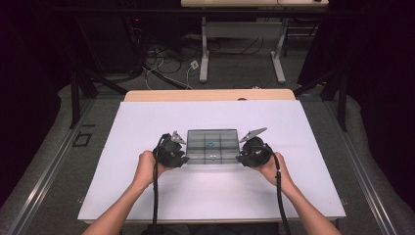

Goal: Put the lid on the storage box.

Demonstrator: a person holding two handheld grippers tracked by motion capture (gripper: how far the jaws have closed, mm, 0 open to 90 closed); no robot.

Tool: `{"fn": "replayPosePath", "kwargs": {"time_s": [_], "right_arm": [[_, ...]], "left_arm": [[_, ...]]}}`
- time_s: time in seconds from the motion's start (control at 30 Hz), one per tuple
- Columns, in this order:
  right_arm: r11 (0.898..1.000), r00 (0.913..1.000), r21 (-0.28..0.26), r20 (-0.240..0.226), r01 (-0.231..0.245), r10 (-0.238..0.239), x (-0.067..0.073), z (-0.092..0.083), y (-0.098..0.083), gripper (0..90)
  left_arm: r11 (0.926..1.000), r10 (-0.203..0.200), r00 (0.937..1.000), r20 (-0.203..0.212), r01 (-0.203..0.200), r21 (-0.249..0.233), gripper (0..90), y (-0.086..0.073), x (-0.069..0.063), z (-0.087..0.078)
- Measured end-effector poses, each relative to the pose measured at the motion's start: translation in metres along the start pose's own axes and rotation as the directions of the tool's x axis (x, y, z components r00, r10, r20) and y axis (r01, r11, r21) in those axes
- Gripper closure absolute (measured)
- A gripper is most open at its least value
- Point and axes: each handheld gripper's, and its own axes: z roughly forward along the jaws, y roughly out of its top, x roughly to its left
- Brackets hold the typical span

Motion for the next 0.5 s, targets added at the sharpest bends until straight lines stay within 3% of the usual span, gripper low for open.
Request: {"fn": "replayPosePath", "kwargs": {"time_s": [0.2,0.33,0.47,0.5], "right_arm": [[1.0,0.9998,0.017,0.005,-0.021,0.021,0.0,-0.001,-0.001,64.4],[0.999,0.9995,0.019,0.006,-0.032,0.032,-0.001,0.0,-0.004,44.5],[0.999,0.9991,0.022,-0.021,-0.038,0.038,-0.004,-0.005,-0.008,32.5],[0.999,0.9983,0.0,-0.032,-0.048,0.048,-0.004,-0.004,-0.01,29.3]], "left_arm": [[0.9999,0.003,1.0,0.001,-0.003,0.011,64.8,0.0,0.001,0.0],[0.9989,-0.018,0.9996,0.02,0.017,0.043,39.7,-0.003,0.001,0.0],[0.999,-0.029,0.9994,0.016,0.029,0.035,22.9,-0.011,0.001,-0.002],[0.9991,-0.033,0.9994,0.011,0.033,0.025,20.4,-0.013,0.0,-0.002]]}}
